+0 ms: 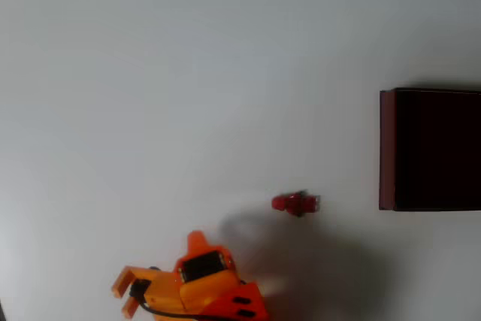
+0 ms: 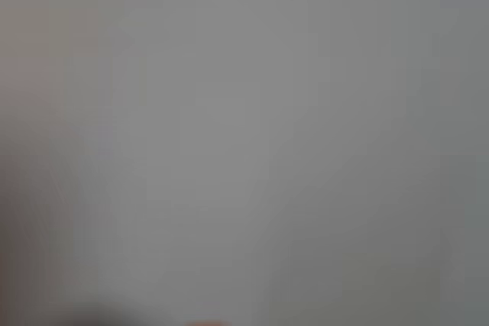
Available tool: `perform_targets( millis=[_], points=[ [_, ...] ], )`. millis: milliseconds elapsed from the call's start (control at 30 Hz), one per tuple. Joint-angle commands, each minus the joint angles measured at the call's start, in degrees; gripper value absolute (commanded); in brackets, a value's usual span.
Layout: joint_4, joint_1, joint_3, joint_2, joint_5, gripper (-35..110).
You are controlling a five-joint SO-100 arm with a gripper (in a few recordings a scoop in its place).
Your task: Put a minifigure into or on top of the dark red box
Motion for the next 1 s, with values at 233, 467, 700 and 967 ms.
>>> perform_targets(
  millis=[233, 467, 700, 967],
  points=[
    [0.97, -0.97, -1.23, 0.0, 0.35, 0],
    [0.97, 0.7, -1.23, 0.0, 1.93, 3],
    [0.88, 4.31, -1.23, -0.09, 5.63, 0],
    [1.41, 5.1, -0.97, -0.09, 27.42, 3]
  ],
)
